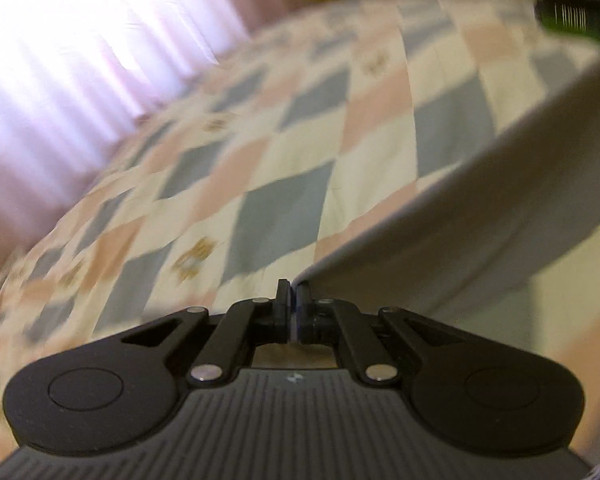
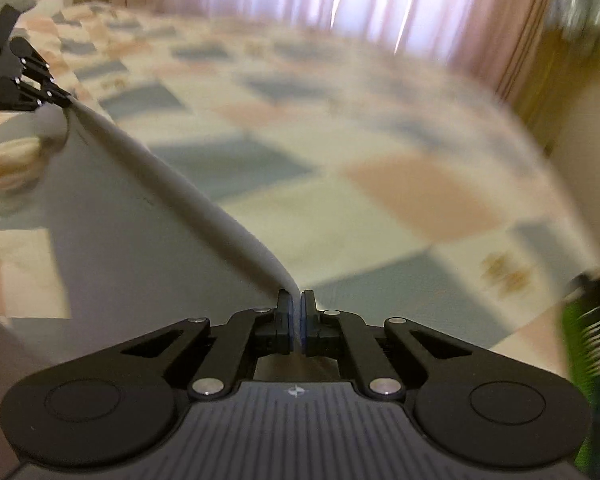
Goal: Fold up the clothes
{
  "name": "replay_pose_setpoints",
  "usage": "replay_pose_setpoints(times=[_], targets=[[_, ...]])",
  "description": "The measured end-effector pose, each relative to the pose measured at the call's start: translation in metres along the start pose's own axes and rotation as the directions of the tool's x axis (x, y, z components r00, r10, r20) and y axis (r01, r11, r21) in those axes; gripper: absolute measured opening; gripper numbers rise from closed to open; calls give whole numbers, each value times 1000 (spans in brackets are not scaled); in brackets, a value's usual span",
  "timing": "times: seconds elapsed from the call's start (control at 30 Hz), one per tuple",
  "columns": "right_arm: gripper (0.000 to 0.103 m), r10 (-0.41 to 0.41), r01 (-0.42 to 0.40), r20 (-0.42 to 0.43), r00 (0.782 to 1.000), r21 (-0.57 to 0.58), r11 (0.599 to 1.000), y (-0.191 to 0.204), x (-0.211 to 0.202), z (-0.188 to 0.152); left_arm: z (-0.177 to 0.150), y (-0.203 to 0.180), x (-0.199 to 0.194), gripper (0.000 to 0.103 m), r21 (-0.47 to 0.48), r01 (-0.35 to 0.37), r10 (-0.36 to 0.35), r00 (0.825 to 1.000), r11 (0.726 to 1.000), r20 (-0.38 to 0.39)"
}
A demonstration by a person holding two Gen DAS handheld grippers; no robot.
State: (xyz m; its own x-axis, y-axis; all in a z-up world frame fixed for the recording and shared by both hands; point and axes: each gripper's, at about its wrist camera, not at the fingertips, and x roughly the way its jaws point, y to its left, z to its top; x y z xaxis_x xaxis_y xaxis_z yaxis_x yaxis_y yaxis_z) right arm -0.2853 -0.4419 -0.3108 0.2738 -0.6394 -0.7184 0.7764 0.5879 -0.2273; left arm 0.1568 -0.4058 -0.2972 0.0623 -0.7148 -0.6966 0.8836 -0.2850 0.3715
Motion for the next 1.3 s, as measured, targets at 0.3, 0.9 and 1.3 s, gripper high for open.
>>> replay_pose_setpoints(times=[0.3, 0.9, 1.3], targets=[[2, -104, 107, -39, 994, 80, 991, 132, -135, -98, -140, -71, -149, 5, -273, 42, -97, 977, 961, -190], [63, 9, -37, 39, 999, 983, -180, 14, -112, -243, -136, -87, -144, 41, -592, -73, -84, 969, 803, -233], [30, -66, -133, 117, 991, 924, -359, 5, -84, -260, -93, -54, -31, 61, -509, -216, 59, 950, 834, -306]])
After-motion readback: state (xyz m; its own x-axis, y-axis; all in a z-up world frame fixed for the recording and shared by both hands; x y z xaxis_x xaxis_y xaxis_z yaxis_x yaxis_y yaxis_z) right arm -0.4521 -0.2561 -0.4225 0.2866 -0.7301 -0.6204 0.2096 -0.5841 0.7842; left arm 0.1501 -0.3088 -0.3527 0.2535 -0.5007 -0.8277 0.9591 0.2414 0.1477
